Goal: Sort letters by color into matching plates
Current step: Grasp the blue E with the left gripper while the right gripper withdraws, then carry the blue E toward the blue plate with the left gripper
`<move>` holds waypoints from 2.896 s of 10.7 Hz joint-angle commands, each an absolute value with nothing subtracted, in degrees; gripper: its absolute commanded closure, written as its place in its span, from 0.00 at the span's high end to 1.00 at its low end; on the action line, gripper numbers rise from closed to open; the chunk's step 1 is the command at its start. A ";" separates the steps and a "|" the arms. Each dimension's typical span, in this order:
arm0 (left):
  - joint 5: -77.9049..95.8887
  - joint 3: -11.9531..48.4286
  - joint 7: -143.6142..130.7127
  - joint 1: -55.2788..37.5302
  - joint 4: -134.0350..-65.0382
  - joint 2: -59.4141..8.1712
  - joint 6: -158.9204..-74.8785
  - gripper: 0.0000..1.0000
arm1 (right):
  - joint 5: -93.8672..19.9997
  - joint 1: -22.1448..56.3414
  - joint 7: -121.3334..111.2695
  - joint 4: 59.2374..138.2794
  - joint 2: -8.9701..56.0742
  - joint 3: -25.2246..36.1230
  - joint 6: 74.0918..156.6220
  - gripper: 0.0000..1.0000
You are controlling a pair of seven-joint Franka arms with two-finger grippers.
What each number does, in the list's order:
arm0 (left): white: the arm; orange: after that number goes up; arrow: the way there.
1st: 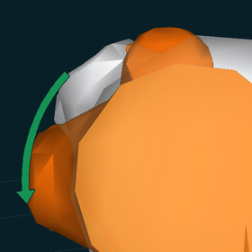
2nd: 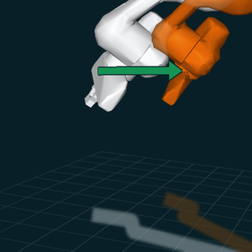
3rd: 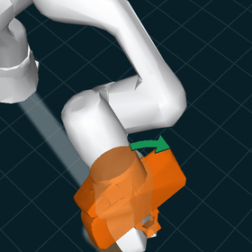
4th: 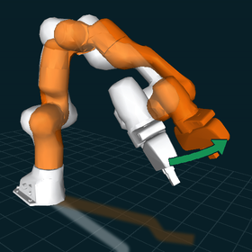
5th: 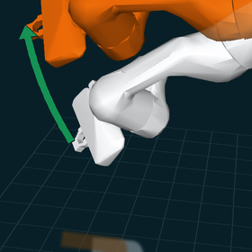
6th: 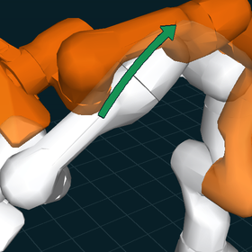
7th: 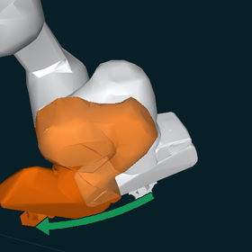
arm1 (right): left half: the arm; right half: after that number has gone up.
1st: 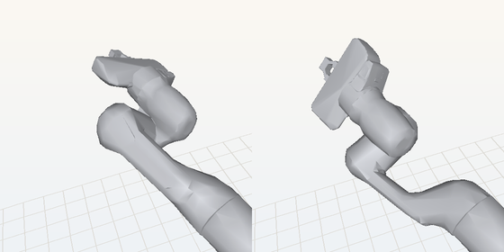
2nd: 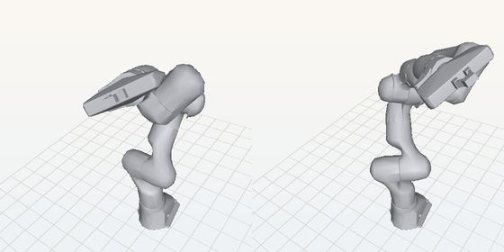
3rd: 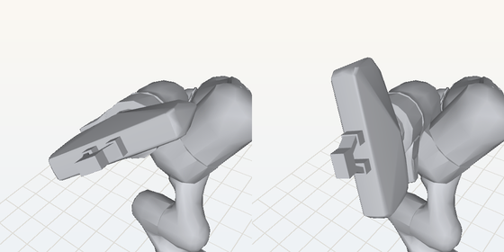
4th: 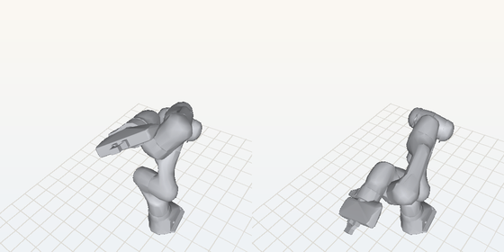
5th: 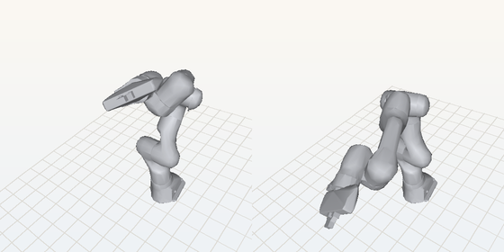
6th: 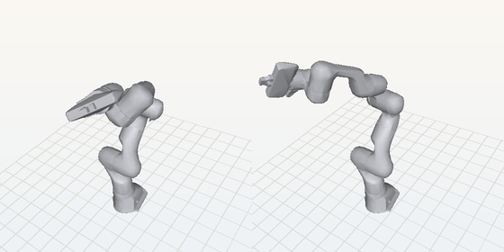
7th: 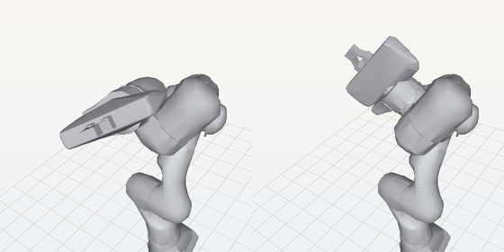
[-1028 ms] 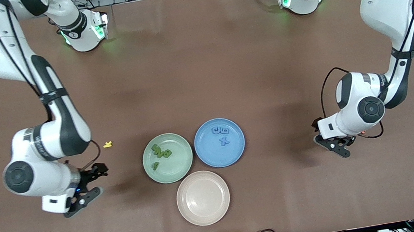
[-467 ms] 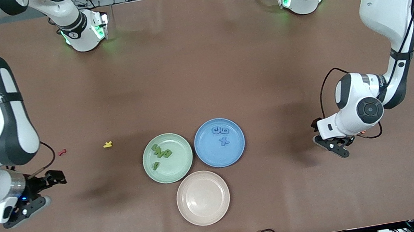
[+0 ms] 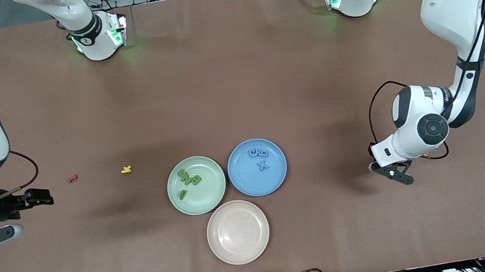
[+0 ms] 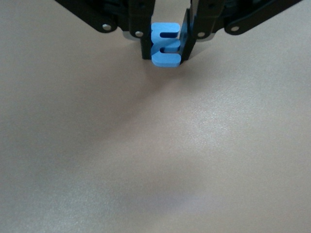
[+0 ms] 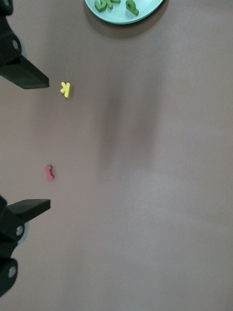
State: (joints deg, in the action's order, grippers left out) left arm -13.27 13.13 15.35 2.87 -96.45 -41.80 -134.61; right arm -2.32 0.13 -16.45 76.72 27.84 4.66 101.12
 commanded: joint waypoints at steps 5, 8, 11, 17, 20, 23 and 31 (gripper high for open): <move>-13.71 13.97 7.75 1.85 -96.77 -40.96 -135.00 0.00 | 2.90 2.81 0.44 78.13 13.91 3.60 91.41 1.00; -13.71 14.77 3.18 0.18 -94.40 -40.96 -135.00 0.00 | 2.90 2.90 5.78 78.57 7.14 3.60 86.59 1.00; -13.62 14.94 -0.43 -0.26 -93.26 -40.87 -134.91 0.00 | 2.46 3.16 6.33 84.87 1.16 3.52 86.04 1.00; -10.63 14.85 -3.24 -1.76 -91.32 -40.96 -134.21 0.00 | 2.46 4.92 12.30 88.51 1.23 3.43 91.32 1.00; -10.46 14.77 -6.58 -2.81 -91.23 -41.13 -134.21 0.00 | 2.46 4.75 12.30 88.42 1.14 3.52 92.28 1.00; -9.23 14.77 -7.82 -3.60 -89.65 -40.61 -132.90 0.00 | 1.68 2.73 10.47 87.80 1.32 3.43 92.55 1.00; -9.58 14.77 -10.01 -3.51 -90.26 -35.08 -124.64 0.00 | -0.09 1.14 5.10 87.54 1.41 3.52 92.72 1.00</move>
